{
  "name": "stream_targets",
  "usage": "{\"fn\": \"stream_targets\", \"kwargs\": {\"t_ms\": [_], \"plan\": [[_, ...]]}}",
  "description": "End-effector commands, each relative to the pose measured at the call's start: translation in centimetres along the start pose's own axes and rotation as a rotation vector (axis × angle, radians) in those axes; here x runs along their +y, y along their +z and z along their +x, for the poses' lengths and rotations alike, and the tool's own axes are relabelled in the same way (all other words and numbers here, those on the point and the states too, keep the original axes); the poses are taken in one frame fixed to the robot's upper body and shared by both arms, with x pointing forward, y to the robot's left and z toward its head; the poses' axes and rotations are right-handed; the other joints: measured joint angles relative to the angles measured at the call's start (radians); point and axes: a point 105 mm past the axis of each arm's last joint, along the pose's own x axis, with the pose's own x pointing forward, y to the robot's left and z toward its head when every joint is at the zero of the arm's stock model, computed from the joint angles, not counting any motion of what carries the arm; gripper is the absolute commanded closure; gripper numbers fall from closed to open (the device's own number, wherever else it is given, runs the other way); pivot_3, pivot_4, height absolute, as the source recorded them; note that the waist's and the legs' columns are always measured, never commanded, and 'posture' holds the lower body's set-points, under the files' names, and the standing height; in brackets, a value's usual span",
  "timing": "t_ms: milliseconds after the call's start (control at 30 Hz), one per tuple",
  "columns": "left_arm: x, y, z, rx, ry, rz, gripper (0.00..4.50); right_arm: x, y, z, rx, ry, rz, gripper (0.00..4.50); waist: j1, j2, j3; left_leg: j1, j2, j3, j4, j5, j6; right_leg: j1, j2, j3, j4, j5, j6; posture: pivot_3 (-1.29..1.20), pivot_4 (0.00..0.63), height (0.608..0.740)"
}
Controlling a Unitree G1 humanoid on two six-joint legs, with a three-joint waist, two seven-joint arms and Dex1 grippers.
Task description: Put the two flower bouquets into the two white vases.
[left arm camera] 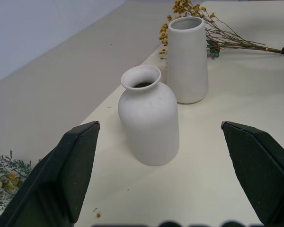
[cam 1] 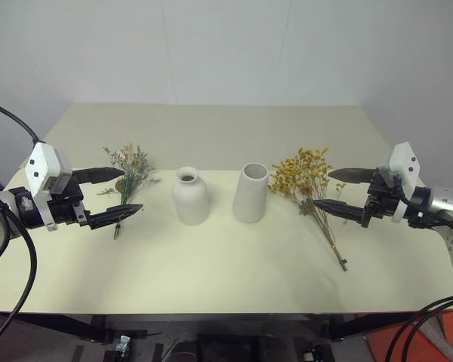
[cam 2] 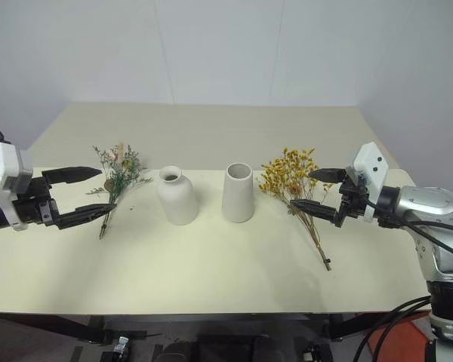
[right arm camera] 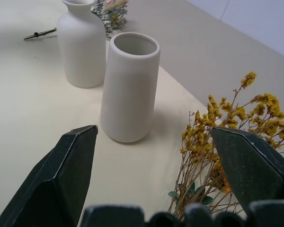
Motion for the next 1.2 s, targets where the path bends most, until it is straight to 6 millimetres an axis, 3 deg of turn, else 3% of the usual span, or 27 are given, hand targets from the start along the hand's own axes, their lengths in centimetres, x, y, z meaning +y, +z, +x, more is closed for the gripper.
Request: {"fn": "stream_targets", "kwargs": {"t_ms": [33,400,533,600,767,933,1200], "plan": [[0.0,1.2,-0.5,-0.027,0.022,0.034,0.00,-0.6,1.3,-0.4,-0.021,-0.016,-0.027,0.04,-0.001,0.000,0.000,0.000,0.000,0.000,0.000,0.000,0.000,0.000,0.000,0.000,0.000,0.000,0.000,0.00,0.150,0.740],[-0.1,1.2,-0.5,-0.034,0.031,0.024,0.00,-1.5,0.8,0.1,0.023,-0.083,0.019,0.04,0.000,0.000,0.000,0.000,0.000,0.000,0.000,0.000,0.000,0.000,0.000,0.000,0.000,0.000,0.000,0.00,0.150,0.740],[-0.2,1.4,-0.1,-0.040,0.018,0.026,0.00,-3.3,-2.1,0.6,0.280,-0.250,0.139,0.04,-0.004,0.000,0.000,0.001,0.000,0.001,0.000,0.000,0.000,0.000,0.000,0.001,0.001,0.000,0.000,0.00,0.150,0.740],[-0.3,1.4,0.0,-0.041,0.015,0.026,0.00,-3.1,-3.0,0.4,0.377,-0.251,0.180,0.04,-0.002,0.000,0.000,0.001,0.000,0.001,0.000,0.000,0.000,-0.001,0.000,0.001,0.001,0.000,0.000,0.00,0.150,0.740],[-0.3,1.3,0.2,-0.043,0.008,0.024,0.00,-2.7,-3.8,0.0,0.480,-0.252,0.302,0.04,0.002,0.000,0.000,-0.001,-0.001,0.001,0.000,0.000,0.000,-0.001,-0.001,0.001,0.000,0.001,-0.002,0.00,0.150,0.740],[-0.3,1.2,0.4,-0.050,0.010,0.019,0.00,-2.4,-6.0,-0.1,0.632,-0.266,0.365,0.04,0.001,0.000,0.000,0.000,0.000,0.002,0.001,0.000,0.000,-0.001,0.000,0.002,0.001,0.000,0.000,0.00,0.150,0.740],[-0.7,0.7,0.6,-0.061,0.028,0.001,0.00,-1.7,-9.0,0.7,0.726,-0.249,0.439,0.04,0.000,0.000,0.000,0.000,0.000,0.002,0.001,0.000,0.000,-0.001,0.000,0.002,0.001,0.001,-0.001,0.00,0.150,0.740]]}}
